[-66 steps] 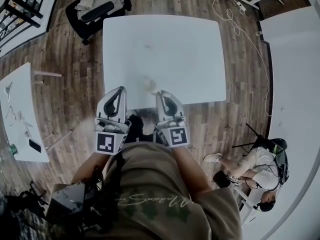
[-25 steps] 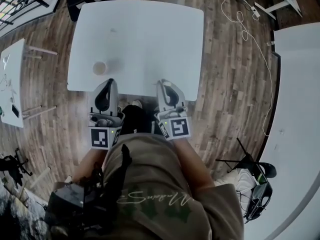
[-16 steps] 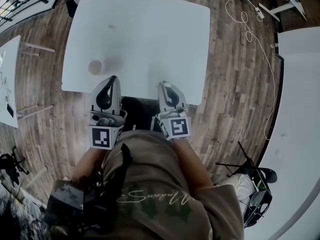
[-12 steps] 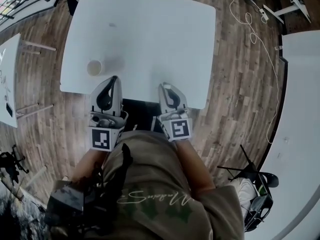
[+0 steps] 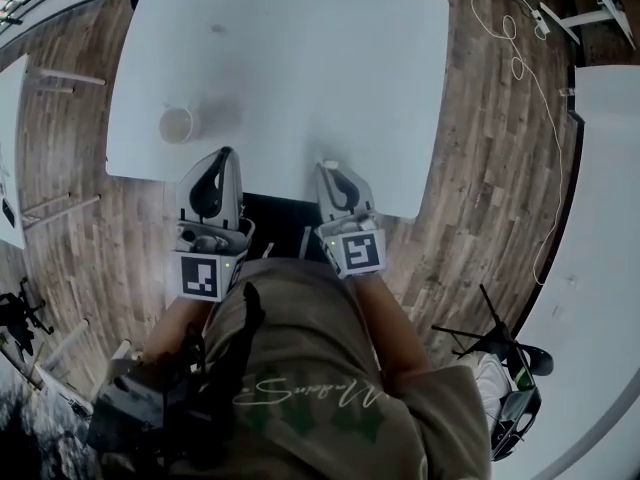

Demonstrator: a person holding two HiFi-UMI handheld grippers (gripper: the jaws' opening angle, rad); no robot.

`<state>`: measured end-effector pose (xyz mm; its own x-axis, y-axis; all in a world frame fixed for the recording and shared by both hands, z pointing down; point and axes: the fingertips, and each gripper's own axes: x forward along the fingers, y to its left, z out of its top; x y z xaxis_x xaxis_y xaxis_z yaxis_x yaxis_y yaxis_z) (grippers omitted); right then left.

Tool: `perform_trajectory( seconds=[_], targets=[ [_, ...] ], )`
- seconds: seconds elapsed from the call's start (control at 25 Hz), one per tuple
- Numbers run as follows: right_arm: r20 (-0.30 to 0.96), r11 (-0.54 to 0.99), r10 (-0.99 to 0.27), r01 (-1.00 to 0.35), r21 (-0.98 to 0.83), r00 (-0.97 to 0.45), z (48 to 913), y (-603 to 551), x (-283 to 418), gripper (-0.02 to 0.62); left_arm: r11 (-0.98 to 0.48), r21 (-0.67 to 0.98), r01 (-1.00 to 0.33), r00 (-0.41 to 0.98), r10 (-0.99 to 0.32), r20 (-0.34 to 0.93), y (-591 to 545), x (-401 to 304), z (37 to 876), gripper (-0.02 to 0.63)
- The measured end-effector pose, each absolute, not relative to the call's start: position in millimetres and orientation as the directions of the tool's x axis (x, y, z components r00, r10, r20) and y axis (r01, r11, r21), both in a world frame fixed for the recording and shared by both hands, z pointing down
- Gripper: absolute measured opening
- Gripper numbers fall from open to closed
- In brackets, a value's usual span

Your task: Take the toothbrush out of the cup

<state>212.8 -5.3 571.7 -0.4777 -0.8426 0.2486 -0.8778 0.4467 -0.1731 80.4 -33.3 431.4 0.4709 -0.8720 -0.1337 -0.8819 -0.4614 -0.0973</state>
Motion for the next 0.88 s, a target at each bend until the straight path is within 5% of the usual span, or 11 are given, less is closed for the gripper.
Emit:
perform_trajectory(
  seconds=[0.24, 0.88],
  targets=[
    [0.200, 0.418, -0.875, -0.896, -0.148, -0.441, 575.7, -36.7, 218.2, 0.043, -0.450, -0.005, -0.893, 0.449, -0.891, -0.068, -31.8, 77.2, 423.7, 0.011],
    [0.367, 0.195, -0.891, -0.955, -0.225, -0.268, 636.2, -69.0, 226.0, 0.048, -0.498, 0.012, -0.867, 0.497, -0.866, -0.055, -39.5, 88.1, 426.2, 0.011]
  ],
)
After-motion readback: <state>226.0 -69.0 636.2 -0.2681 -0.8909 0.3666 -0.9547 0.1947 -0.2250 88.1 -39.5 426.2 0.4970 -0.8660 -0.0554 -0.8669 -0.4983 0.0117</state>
